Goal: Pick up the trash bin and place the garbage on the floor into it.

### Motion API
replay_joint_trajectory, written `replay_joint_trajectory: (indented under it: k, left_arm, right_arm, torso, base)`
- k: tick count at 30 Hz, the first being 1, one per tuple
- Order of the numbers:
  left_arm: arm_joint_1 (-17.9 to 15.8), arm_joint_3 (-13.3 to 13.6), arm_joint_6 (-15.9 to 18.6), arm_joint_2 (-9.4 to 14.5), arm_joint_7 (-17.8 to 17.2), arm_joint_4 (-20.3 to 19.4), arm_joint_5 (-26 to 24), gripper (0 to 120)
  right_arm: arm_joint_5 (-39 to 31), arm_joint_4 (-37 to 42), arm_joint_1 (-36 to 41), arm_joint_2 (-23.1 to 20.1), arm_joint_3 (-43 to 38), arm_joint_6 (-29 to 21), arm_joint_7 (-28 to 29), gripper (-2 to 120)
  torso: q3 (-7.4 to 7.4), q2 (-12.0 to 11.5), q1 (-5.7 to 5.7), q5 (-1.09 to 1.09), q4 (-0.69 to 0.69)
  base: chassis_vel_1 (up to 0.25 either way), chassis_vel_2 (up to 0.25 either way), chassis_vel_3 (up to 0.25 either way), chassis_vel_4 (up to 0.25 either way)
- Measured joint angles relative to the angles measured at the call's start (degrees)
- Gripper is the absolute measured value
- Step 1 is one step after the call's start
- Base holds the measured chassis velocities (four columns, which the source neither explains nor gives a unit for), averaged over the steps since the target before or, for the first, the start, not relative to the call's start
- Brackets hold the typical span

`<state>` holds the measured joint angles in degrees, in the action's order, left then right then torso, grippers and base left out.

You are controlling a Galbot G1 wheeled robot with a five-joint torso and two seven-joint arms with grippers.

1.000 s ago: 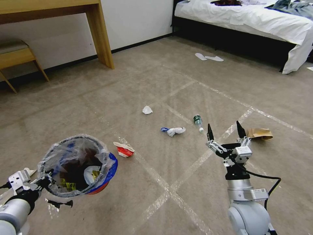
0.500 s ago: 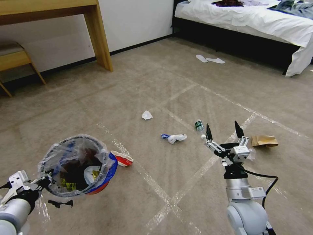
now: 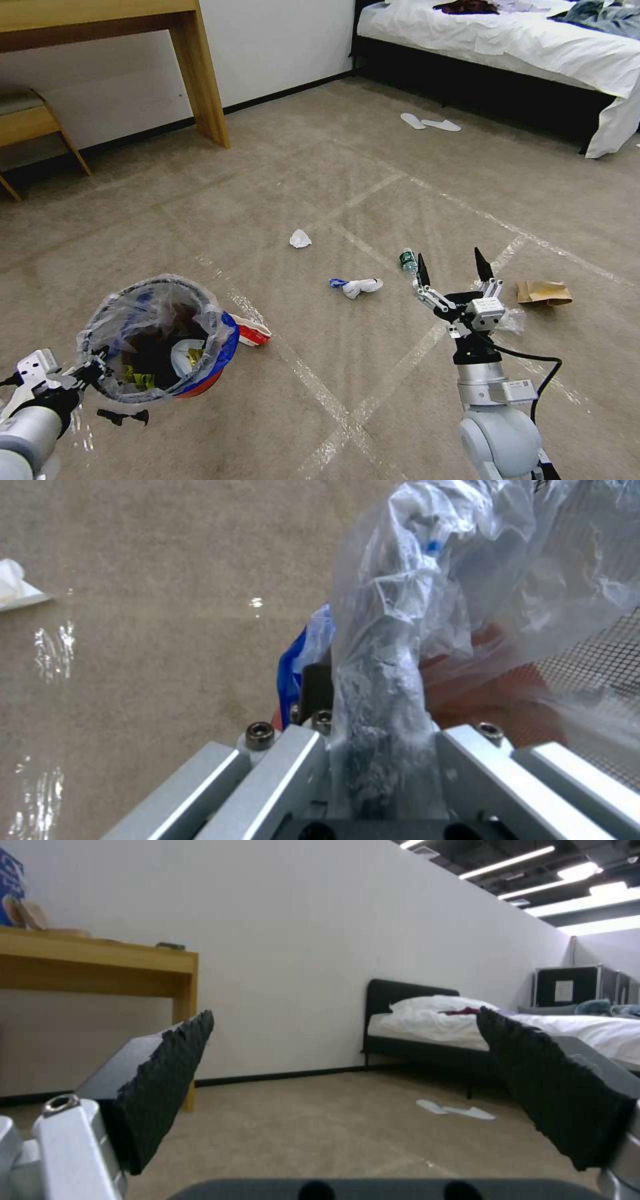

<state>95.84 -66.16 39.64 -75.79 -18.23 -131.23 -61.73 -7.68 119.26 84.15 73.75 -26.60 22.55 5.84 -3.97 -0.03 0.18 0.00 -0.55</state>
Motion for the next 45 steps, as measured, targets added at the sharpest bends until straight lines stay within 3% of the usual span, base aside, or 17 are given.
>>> replay_joint_trajectory:
  k: [16, 45]
  left_arm:
    - [0.6, -2.6, 0.4, -1.1, -1.9, 0.4, 0.1, 0]
    - [0.7, -2.6, 1.1, -0.1, -1.7, 0.6, -0.2, 0]
  right_arm:
    - [0.0, -0.9, -0.8, 0.0, 0.1, 0.1, -0.2, 100]
    - [0.4, -2.5, -2.0, 0.3, 0.4, 0.6, -0.6, 100]
  torso:
    - [0.00, 0.0, 0.00, 0.00, 0.00]
    - [0.00, 0.0, 0.00, 0.00, 0.00]
  base:
    - [0.000, 0.000, 0.000, 0.000]
    - [-0.021, 0.017, 0.017, -0.020]
